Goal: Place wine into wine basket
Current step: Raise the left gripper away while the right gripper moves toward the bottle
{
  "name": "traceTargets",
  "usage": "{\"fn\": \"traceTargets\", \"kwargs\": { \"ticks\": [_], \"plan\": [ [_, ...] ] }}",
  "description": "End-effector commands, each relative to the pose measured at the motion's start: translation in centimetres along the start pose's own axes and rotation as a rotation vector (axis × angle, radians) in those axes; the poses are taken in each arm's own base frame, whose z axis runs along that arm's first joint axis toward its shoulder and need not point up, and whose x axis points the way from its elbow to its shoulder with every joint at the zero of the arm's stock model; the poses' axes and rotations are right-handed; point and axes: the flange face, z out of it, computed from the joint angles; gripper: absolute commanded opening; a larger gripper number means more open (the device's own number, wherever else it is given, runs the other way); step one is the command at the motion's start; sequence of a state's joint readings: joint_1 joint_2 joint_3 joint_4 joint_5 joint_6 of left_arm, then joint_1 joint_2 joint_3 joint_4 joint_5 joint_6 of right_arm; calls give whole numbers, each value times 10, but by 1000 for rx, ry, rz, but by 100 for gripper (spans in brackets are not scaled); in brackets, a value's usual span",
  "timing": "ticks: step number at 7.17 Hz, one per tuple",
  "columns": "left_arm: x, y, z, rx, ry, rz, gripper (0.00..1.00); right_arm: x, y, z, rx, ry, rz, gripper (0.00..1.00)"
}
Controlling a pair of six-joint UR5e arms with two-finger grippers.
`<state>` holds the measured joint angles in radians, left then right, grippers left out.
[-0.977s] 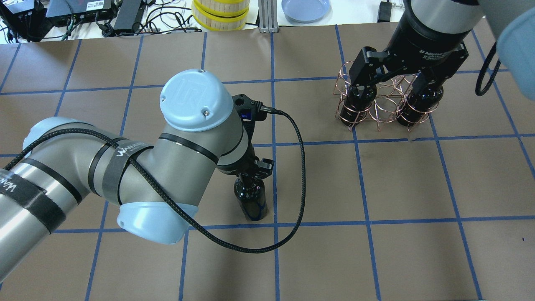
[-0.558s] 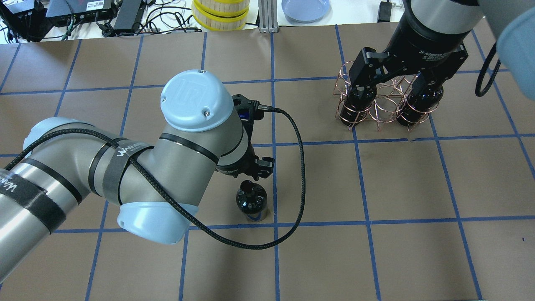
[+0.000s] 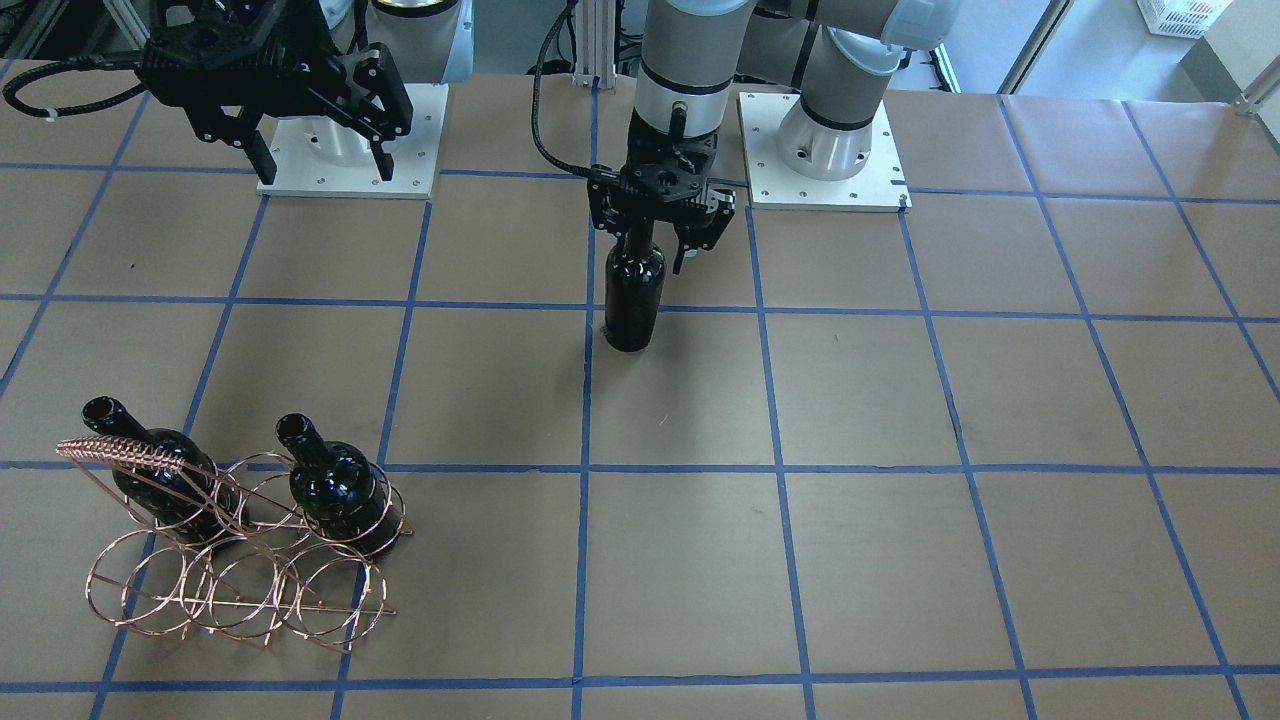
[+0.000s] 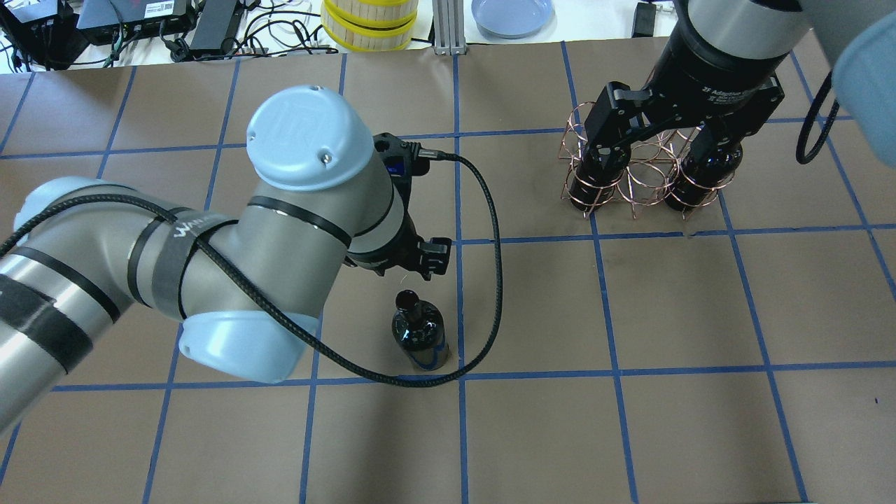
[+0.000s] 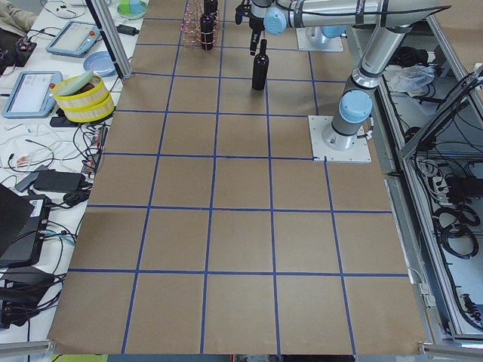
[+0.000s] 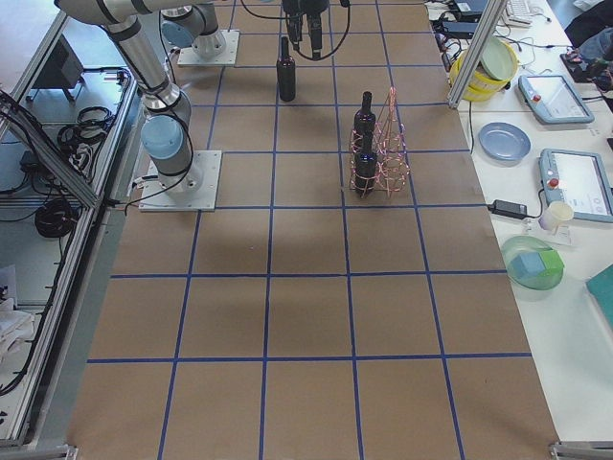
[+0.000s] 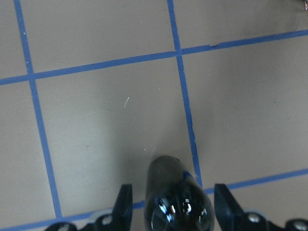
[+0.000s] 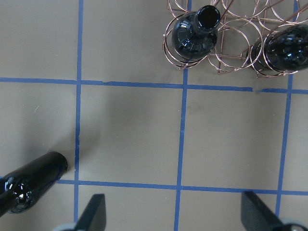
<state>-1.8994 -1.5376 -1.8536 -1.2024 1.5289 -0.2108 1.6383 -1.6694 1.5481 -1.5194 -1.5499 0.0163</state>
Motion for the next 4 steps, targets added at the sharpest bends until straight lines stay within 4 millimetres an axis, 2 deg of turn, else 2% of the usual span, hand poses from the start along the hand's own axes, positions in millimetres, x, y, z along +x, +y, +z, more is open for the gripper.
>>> {"fn": "traceTargets", "kwargs": {
  "ticks": [1, 2, 3, 4],
  "plan": [
    [-63, -45, -74, -41, -13, -75, 83, -1, 1, 10, -18, -3, 1, 100],
    [-103, -56, -105, -89, -19, -82, 83, -4, -1, 11, -11, -8, -2, 100],
    [-133, -61, -129, -101, -22, -128, 83, -15, -4, 14, -18, -53, 35, 100],
    [-147, -58, -147, -107, -27, -150, 84, -36, -6, 20, -28, -76, 70, 100]
  ]
}}
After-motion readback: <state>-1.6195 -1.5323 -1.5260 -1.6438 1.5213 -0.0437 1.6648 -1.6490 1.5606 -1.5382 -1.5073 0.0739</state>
